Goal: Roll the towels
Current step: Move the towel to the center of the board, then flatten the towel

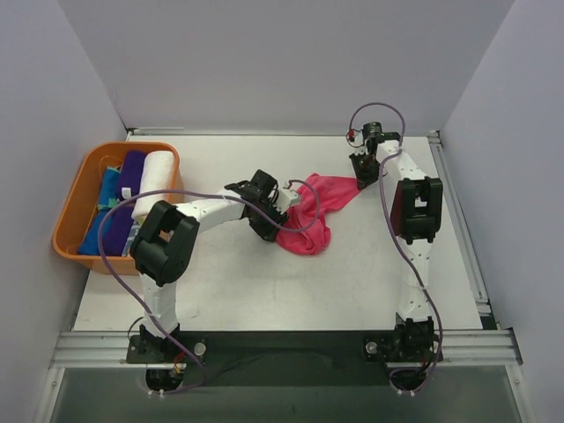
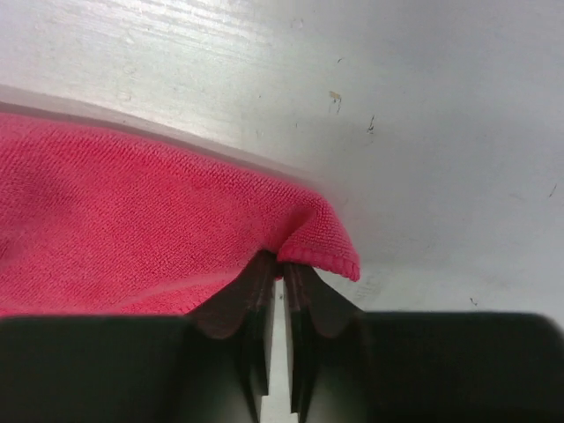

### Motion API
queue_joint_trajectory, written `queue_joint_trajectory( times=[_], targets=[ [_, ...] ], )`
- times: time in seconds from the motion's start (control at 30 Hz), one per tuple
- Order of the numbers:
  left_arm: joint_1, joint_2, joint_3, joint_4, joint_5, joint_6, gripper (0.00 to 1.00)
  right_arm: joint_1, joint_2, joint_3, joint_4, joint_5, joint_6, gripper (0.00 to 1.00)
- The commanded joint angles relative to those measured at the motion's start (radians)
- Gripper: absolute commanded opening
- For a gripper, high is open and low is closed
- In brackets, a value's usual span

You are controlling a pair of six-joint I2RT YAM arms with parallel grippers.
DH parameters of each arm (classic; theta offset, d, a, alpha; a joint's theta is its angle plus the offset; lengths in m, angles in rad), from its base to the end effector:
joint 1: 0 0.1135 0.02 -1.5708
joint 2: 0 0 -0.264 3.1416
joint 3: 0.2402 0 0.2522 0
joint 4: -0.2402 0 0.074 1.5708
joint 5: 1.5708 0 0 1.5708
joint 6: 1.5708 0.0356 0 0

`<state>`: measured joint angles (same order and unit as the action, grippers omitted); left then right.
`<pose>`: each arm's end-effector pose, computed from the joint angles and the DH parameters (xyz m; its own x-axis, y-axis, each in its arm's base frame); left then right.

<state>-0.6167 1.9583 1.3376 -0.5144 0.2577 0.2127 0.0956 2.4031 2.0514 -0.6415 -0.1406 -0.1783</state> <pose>0.3208 -0.2386 0.1660 -0.5863 0.6659 -0.4613 0.7885 0.5996 -0.1368 0.5226 0.0551 0.1716 -0.7905 -0.2522 -0.5582 -0.3159 0.9486 0.0187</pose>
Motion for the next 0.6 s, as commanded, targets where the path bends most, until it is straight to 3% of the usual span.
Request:
queue_joint_trajectory(
  times=[0.0, 0.03, 0.2, 0.23, 0.33, 0.47, 0.53, 0.57],
  targets=[
    [0.003, 0.004, 0.023, 0.017, -0.044, 0.025, 0.46, -0.016, -0.010, -0.020, -0.056, 0.018, -0.003, 0.08],
    [0.009, -0.015, 0.015, 0.016, -0.046, 0.036, 0.42, -0.023, -0.024, -0.037, -0.060, 0.015, -0.009, 0.00],
    [0.069, -0.085, -0.037, -0.019, -0.037, 0.060, 0.18, -0.088, -0.189, -0.204, -0.066, -0.054, -0.012, 0.00],
    [0.104, -0.108, -0.047, -0.027, -0.038, 0.069, 0.09, -0.120, -0.221, -0.271, -0.066, -0.065, -0.012, 0.00],
    [0.178, -0.133, -0.069, -0.041, -0.049, 0.085, 0.00, -0.167, -0.367, -0.397, -0.070, -0.085, -0.032, 0.00],
    [0.239, -0.130, -0.037, -0.073, 0.029, 0.100, 0.02, -0.189, -0.471, -0.539, -0.092, -0.112, -0.062, 0.00],
    [0.224, -0.147, -0.026, -0.075, 0.086, 0.097, 0.23, -0.189, -0.499, -0.586, -0.102, -0.135, -0.070, 0.00],
    [0.186, -0.150, -0.022, -0.064, 0.113, 0.093, 0.44, -0.189, -0.521, -0.618, -0.106, -0.142, -0.070, 0.00]
  ],
)
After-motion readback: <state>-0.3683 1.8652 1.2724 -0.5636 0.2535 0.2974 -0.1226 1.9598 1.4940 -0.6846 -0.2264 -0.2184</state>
